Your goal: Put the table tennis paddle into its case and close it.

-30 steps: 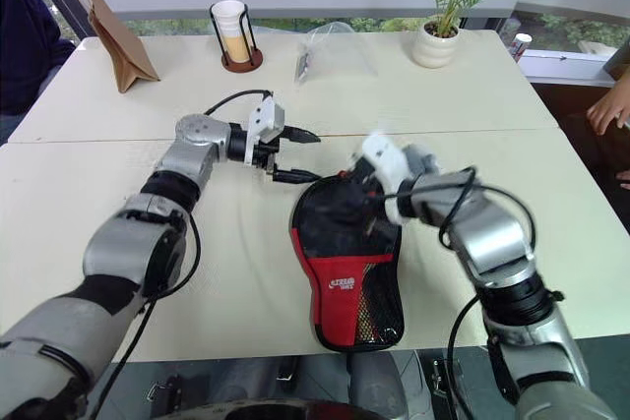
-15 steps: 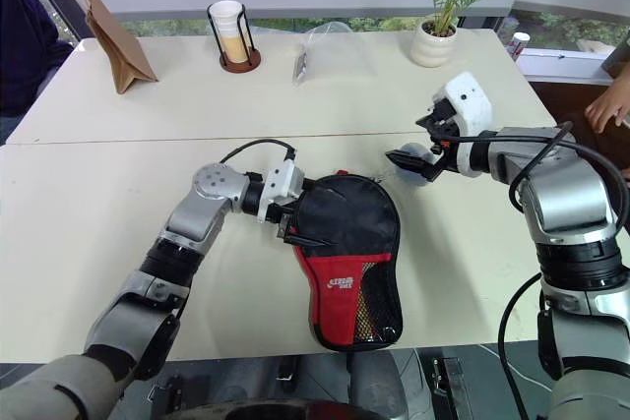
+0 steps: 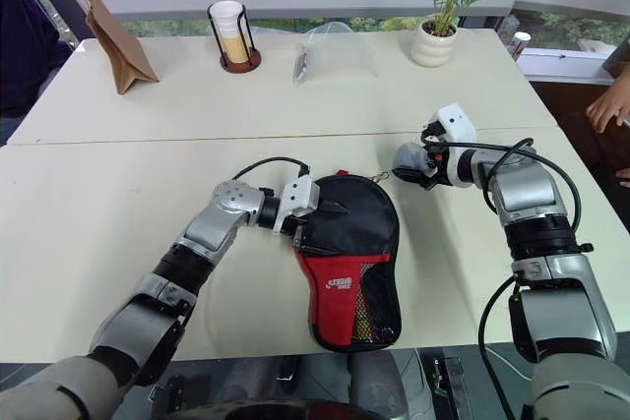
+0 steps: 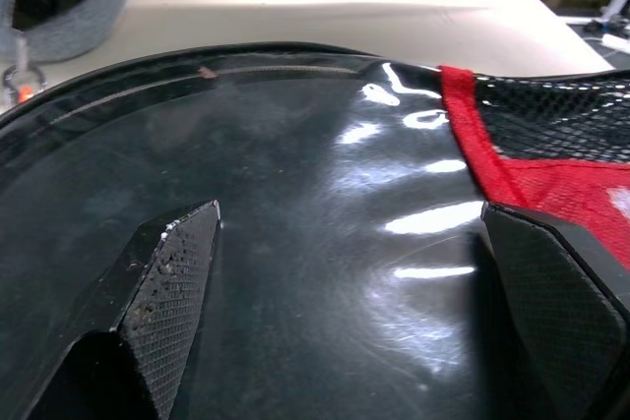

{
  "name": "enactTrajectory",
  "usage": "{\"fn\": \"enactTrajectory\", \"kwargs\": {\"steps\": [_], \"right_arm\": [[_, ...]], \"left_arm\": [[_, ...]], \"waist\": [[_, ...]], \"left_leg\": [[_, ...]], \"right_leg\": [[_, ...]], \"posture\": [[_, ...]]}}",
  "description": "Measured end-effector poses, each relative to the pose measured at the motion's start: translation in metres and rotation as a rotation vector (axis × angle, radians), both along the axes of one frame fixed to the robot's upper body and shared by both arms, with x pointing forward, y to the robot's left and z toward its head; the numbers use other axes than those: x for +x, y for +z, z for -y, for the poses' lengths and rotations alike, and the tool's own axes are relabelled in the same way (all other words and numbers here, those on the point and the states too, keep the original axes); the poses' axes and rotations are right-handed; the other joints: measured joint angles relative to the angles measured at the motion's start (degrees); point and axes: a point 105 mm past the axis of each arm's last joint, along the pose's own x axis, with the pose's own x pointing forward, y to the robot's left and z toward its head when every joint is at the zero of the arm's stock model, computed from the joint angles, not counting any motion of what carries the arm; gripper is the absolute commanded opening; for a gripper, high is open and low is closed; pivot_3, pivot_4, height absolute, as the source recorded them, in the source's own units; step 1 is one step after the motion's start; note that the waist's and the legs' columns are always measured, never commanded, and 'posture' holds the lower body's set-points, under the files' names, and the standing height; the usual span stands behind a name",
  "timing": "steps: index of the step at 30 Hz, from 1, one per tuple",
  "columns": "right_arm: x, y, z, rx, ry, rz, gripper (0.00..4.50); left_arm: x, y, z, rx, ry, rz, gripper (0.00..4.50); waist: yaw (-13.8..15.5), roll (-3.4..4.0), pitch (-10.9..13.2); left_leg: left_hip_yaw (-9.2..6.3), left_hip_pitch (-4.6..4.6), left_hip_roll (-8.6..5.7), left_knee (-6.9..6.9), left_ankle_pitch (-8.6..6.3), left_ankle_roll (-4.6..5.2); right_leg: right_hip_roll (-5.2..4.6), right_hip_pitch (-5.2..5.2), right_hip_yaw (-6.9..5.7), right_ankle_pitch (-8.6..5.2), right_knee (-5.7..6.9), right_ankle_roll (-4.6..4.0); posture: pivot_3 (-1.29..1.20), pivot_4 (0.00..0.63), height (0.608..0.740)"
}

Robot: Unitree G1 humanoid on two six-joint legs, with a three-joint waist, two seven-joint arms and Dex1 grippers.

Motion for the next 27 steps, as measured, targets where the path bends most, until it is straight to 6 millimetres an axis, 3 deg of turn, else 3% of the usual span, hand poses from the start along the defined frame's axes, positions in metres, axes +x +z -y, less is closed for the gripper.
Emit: {"fn": "enactTrajectory", "kwargs": {"steps": [6, 8, 18, 27], "right_arm": [[0.0, 0.0, -0.002, 0.009, 0.011, -0.008, 0.84], [0.0, 0.002, -0.004, 0.01, 0.019, -0.005, 0.24], [-0.028, -0.003, -0.003, -0.068, 0.027, 0.021, 0.2], [-0.086, -0.013, 0.007, -0.191, -0.001, 0.027, 0.2]], "left_arm": [[0.001, -0.002, 0.001, -0.001, 0.012, -0.005, 4.49], [0.001, -0.002, 0.002, 0.0, 0.012, -0.006, 4.49], [0.001, -0.004, 0.005, 0.011, 0.009, -0.007, 4.49], [0.002, -0.006, 0.009, 0.023, 0.003, -0.018, 4.49]], "waist": [[0.0, 0.06, 0.0], [0.0, 0.06, 0.0], [0.5, 0.19, -0.1], [1.4, 0.3, -0.2]], "left_leg": [[0.0, 0.11, 0.01, -0.01, 0.0, 0.0], [-0.01, 0.11, 0.0, 0.0, 0.0, 0.0], [-0.04, 0.16, 0.01, 0.02, -0.01, 0.0], [-0.07, 0.22, 0.02, 0.06, -0.02, 0.02]], "right_leg": [[0.0, 0.12, 0.0, 0.0, 0.0, 0.0], [0.0, 0.14, -0.01, 0.0, -0.01, 0.0], [-0.01, 0.23, -0.01, 0.0, -0.04, 0.0], [-0.03, 0.4, -0.06, -0.02, -0.11, 0.01]], "posture": [[0.0, 0.15, 0.734], [0.0, 0.15, 0.734], [0.0, 0.15, 0.734], [0.0, 0.15, 0.734]]}}
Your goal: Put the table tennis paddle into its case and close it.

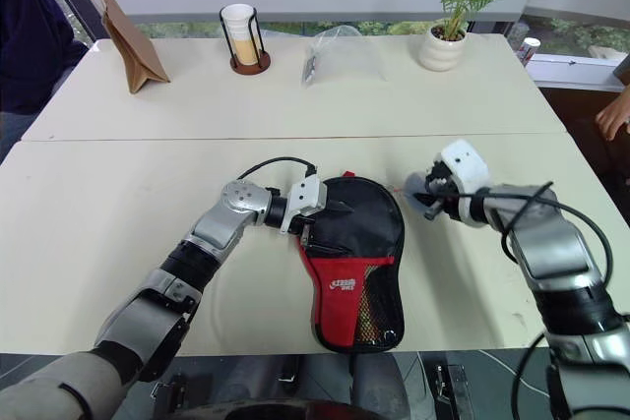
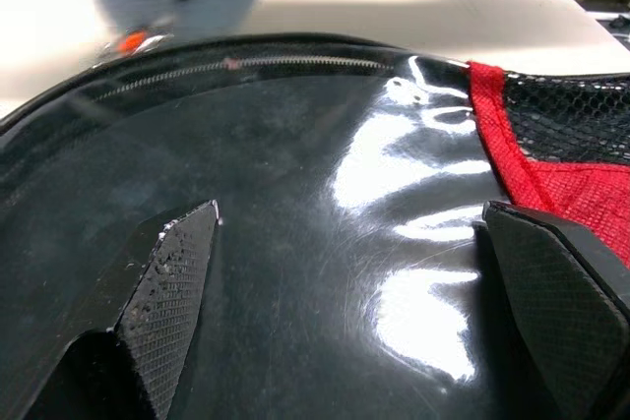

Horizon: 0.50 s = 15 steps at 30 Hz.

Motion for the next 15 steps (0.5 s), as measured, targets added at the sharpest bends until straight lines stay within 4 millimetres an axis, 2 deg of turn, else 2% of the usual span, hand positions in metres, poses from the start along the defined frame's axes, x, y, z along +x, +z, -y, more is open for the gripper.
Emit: {"fn": "enactTrajectory", "kwargs": {"steps": [11, 15], "right_arm": [[-0.05, -0.003, 0.013, -0.08, -0.034, -0.068, 0.2], [-0.08, -0.008, 0.01, -0.092, 0.02, -0.153, 0.2]], "left_arm": [[0.001, -0.002, 0.002, 0.002, -0.006, -0.002, 4.49], [0.003, -0.003, 0.003, -0.001, -0.003, 0.002, 4.49]], "waist": [[0.1, 0.04, 0.0], [0.2, 0.03, -0.1]], "left_leg": [[-0.02, 0.14, 0.02, 0.02, -0.02, 0.04], [-0.02, 0.17, 0.04, 0.03, -0.04, 0.06]], "right_leg": [[-0.03, 0.24, -0.05, -0.1, -0.1, 0.01], [-0.02, 0.32, -0.07, -0.23, -0.16, 0.04]], "posture": [[0.0, 0.15, 0.734], [0.0, 0.15, 0.734]]}}
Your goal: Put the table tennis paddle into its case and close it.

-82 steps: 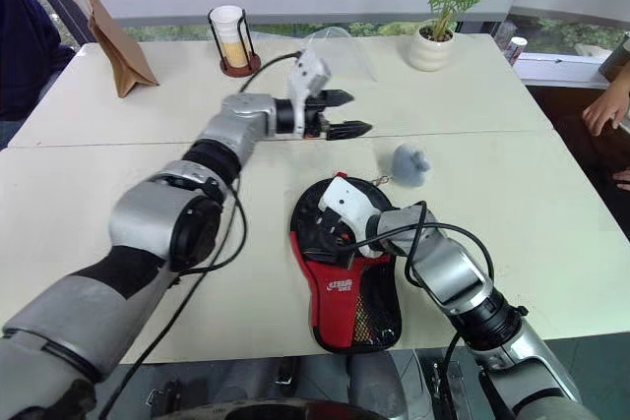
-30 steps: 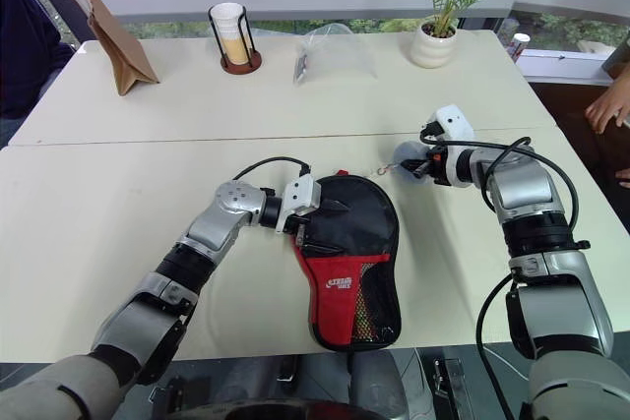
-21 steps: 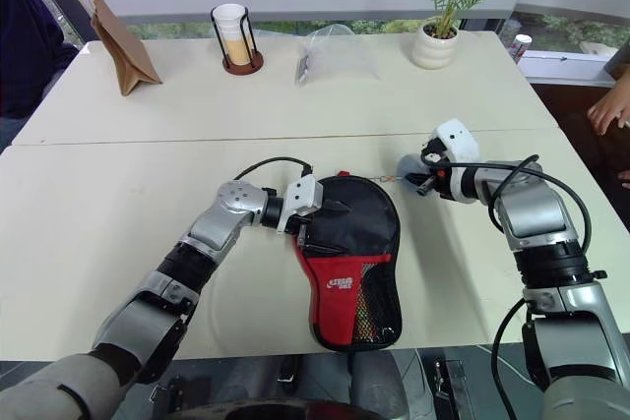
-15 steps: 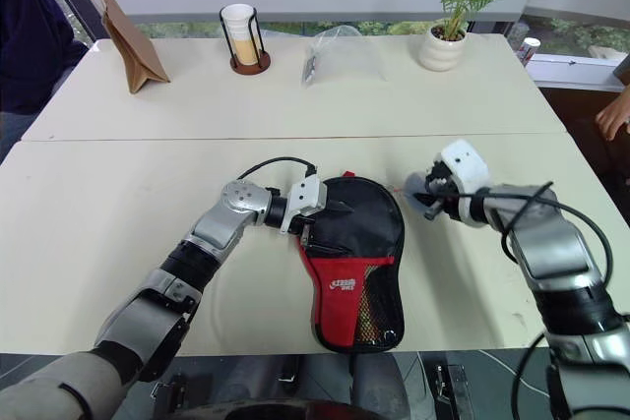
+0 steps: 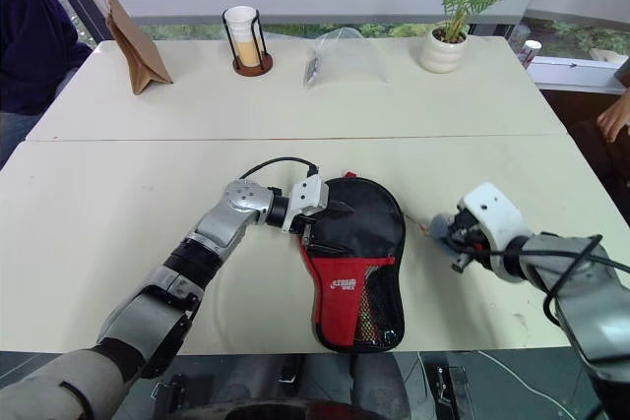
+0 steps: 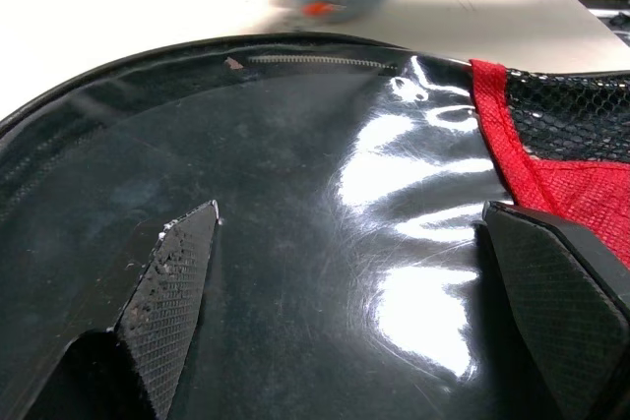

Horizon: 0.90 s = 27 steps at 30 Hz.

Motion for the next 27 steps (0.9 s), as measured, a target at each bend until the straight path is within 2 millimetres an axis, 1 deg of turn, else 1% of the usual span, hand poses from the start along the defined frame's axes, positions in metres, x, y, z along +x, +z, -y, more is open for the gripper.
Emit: {"fn": "enactTrajectory", "kwargs": {"steps": [1, 2, 4, 8, 12, 18, 27], "right_arm": [[-0.007, 0.001, -0.002, -0.004, 0.021, -0.012, 0.2], [-0.019, -0.001, -0.005, -0.009, 0.057, -0.046, 0.2], [-0.031, -0.001, -0.011, -0.002, 0.106, -0.085, 0.2], [-0.045, 0.0, -0.016, 0.002, 0.16, -0.118, 0.2], [-0.064, -0.006, -0.021, -0.034, 0.256, -0.184, 0.2], [-0.076, -0.009, -0.026, -0.067, 0.348, -0.198, 0.2], [-0.084, -0.009, -0.036, -0.054, 0.427, -0.204, 0.2]], "left_arm": [[0.001, 0.0, 0.001, 0.0, 0.0, 0.001, 4.49], [0.001, 0.001, 0.002, 0.0, -0.001, 0.003, 4.49], [0.003, 0.0, 0.001, 0.0, 0.007, 0.007, 4.49], [0.004, 0.0, 0.003, -0.004, 0.014, 0.008, 4.49], [0.004, 0.0, 0.004, -0.005, 0.014, 0.007, 4.49], [0.005, -0.001, 0.005, -0.004, 0.019, 0.009, 4.49], [0.005, -0.002, 0.006, 0.0, 0.024, 0.011, 4.49]], "waist": [[0.1, 0.01, 0.0], [0.4, 0.02, 0.0], [0.7, -0.05, 0.0], [1.1, -0.04, -0.1], [1.3, -0.02, -0.1], [1.3, -0.03, -0.1], [1.3, -0.05, -0.1]], "left_leg": [[0.0, -0.01, 0.0, 0.0, 0.0, 0.0], [0.0, 0.0, 0.0, 0.02, -0.01, 0.02], [0.0, 0.04, 0.04, 0.03, -0.02, 0.02], [0.0, 0.05, 0.05, 0.04, -0.03, 0.01], [0.0, 0.05, 0.06, 0.01, -0.08, 0.09], [0.0, 0.07, 0.05, 0.05, -0.2, 0.08], [0.0, 0.14, 0.05, 0.04, -0.23, 0.05]], "right_leg": [[-0.01, 0.01, 0.0, -0.02, 0.0, 0.02], [0.0, 0.02, -0.01, -0.02, -0.01, 0.07], [0.03, 0.07, -0.01, 0.01, -0.06, 0.15], [0.02, 0.16, -0.01, -0.05, -0.21, 0.02], [0.02, 0.25, -0.06, -0.05, -0.4, 0.03], [-0.02, 0.41, -0.07, -0.04, -0.59, 0.05], [-0.04, 0.5, -0.08, -0.05, -0.62, 0.04]], "posture": [[0.0, 0.15, 0.734], [0.0, 0.15, 0.734], [0.0, 0.15, 0.734], [0.0, 0.15, 0.734], [0.0, 0.15, 0.734], [0.0, 0.15, 0.734], [0.0, 0.15, 0.734]]}}
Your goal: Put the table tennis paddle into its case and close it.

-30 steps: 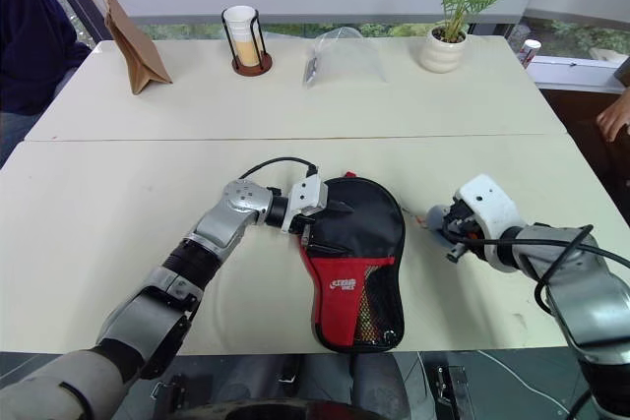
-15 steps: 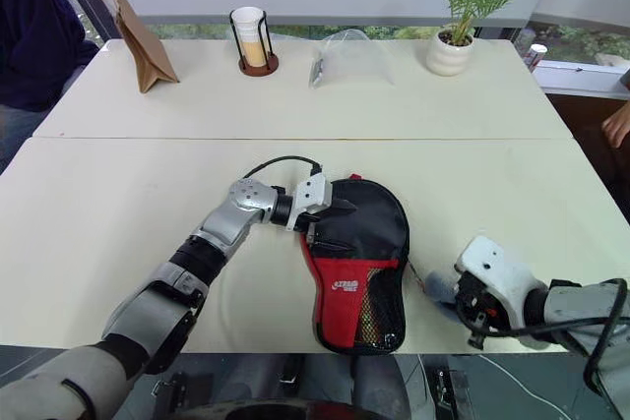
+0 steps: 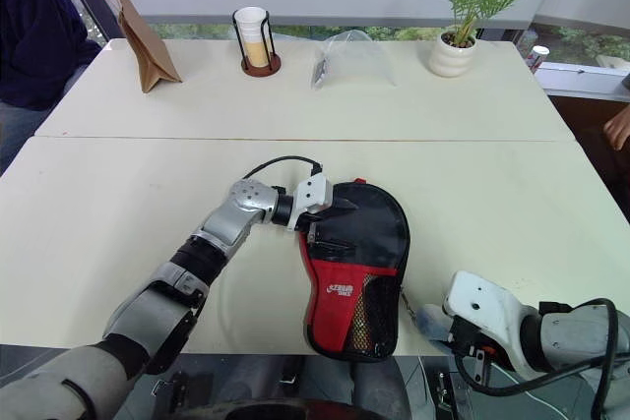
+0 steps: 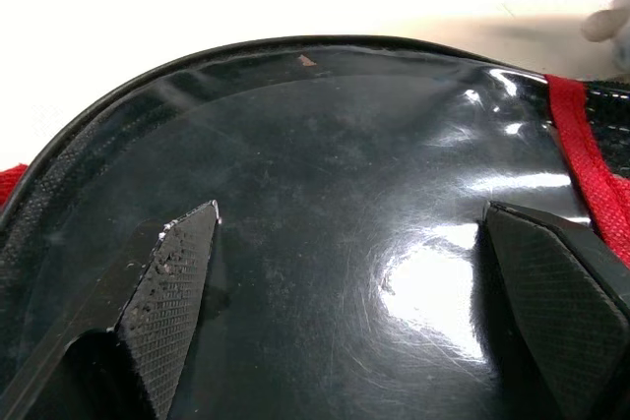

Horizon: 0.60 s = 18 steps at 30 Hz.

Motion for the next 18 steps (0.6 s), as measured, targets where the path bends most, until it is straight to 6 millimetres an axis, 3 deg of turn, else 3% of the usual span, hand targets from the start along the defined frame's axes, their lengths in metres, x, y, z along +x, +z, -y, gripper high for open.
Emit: {"fn": "enactTrajectory", "kwargs": {"steps": [11, 18], "right_arm": [[-0.028, -0.004, 0.01, -0.108, 0.134, -0.107, 0.2], [-0.032, 0.004, 0.02, -0.193, 0.213, -0.076, 0.2]], "left_arm": [[0.0, -0.001, 0.001, 0.003, 0.003, 0.001, 4.49], [-0.001, -0.001, 0.005, -0.003, 0.007, 0.0, 4.49]], "waist": [[0.0, -0.04, 0.0], [0.2, -0.07, 0.0]], "left_leg": [[0.0, 0.06, 0.0, 0.0, -0.02, -0.01], [0.0, 0.09, -0.03, 0.0, -0.06, 0.03]], "right_leg": [[-0.02, 0.09, -0.01, -0.12, -0.04, 0.19], [-0.1, 0.18, -0.03, -0.16, -0.13, 0.26]], "posture": [[0.0, 0.15, 0.734], [0.0, 0.15, 0.734]]}}
